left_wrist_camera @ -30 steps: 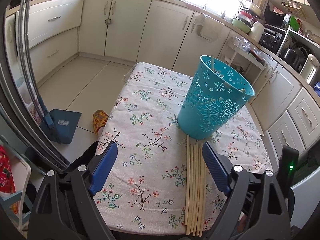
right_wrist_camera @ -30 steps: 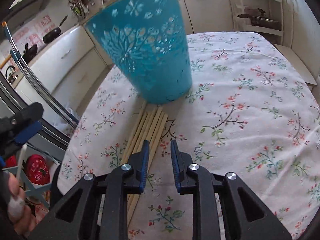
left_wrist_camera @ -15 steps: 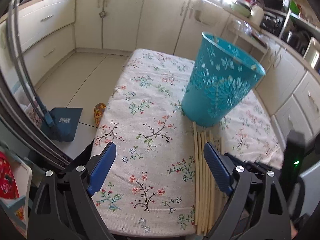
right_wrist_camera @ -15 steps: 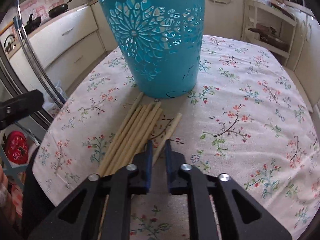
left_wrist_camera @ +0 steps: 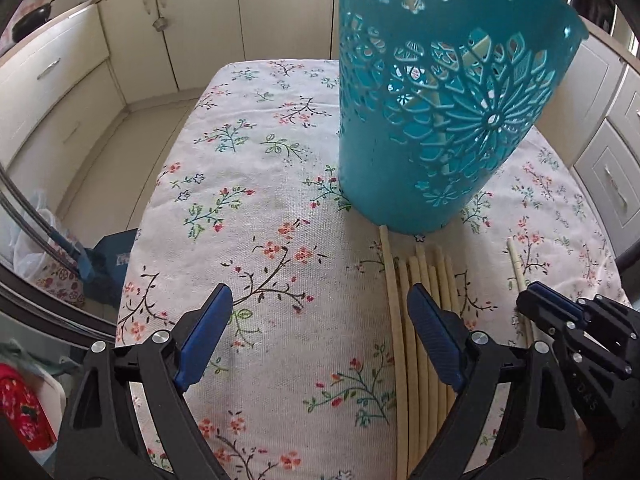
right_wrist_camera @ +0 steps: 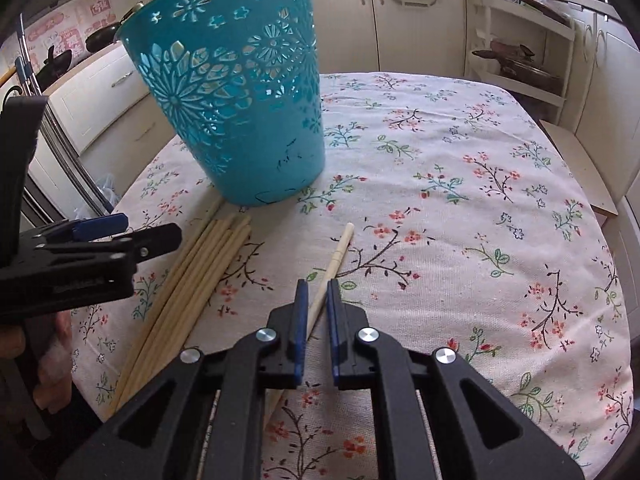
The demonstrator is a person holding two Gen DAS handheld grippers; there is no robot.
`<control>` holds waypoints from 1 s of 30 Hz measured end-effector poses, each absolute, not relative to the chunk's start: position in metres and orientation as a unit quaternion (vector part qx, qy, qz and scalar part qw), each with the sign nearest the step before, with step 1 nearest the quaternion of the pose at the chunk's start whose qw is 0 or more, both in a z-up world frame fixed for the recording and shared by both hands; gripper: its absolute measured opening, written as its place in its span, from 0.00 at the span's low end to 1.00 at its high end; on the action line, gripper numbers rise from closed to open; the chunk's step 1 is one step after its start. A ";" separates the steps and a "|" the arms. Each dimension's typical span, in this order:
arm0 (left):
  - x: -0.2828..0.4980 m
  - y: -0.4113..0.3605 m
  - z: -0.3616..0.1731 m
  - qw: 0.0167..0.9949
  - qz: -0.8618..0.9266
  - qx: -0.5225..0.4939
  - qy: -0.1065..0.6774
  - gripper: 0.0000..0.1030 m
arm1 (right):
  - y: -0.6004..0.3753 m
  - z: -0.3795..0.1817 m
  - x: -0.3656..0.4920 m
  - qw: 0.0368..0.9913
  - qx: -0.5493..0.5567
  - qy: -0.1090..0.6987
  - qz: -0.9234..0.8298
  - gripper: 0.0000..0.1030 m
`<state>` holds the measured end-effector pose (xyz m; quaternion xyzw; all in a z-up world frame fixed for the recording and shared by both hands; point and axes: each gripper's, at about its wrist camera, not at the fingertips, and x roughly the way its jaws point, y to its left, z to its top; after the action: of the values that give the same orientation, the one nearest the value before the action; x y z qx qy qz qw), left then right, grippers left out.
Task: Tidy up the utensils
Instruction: 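Lower the left gripper to the bundle and grasp another chopstick, then lift the chopstick with the left gripper up over the teal cup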
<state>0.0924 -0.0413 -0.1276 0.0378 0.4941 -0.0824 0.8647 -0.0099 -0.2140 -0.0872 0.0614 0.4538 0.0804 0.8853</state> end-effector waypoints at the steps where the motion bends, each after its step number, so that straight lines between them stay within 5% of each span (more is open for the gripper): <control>1: 0.093 -0.043 -0.129 0.864 -0.080 0.041 0.495 0.83 | -0.215 -0.088 -0.010 0.886 0.065 0.452 0.081 0.09; 11: 0.105 -0.049 -0.138 0.863 -0.077 0.062 0.496 0.75 | -0.218 -0.088 -0.010 0.885 0.078 0.451 0.087 0.09; 14: 0.106 -0.054 -0.135 0.865 -0.095 0.065 0.489 0.52 | -0.220 -0.088 -0.008 0.885 0.075 0.452 0.087 0.09; 16: 0.105 -0.055 -0.133 0.865 -0.105 0.067 0.486 0.27 | -0.219 -0.087 -0.007 0.884 0.071 0.453 0.088 0.09; 19: 0.103 -0.055 -0.132 0.864 -0.115 0.062 0.487 0.07 | -0.215 -0.087 -0.005 0.884 0.059 0.455 0.091 0.09; 30: 0.092 -0.046 -0.129 0.856 -0.107 0.053 0.502 0.06 | -0.216 -0.088 0.000 0.886 0.060 0.452 0.090 0.11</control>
<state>0.0916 -0.0464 -0.1292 0.0527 0.5024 -0.1065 0.8564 -0.0002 -0.2160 -0.0883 0.0597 0.4517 0.0896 0.8857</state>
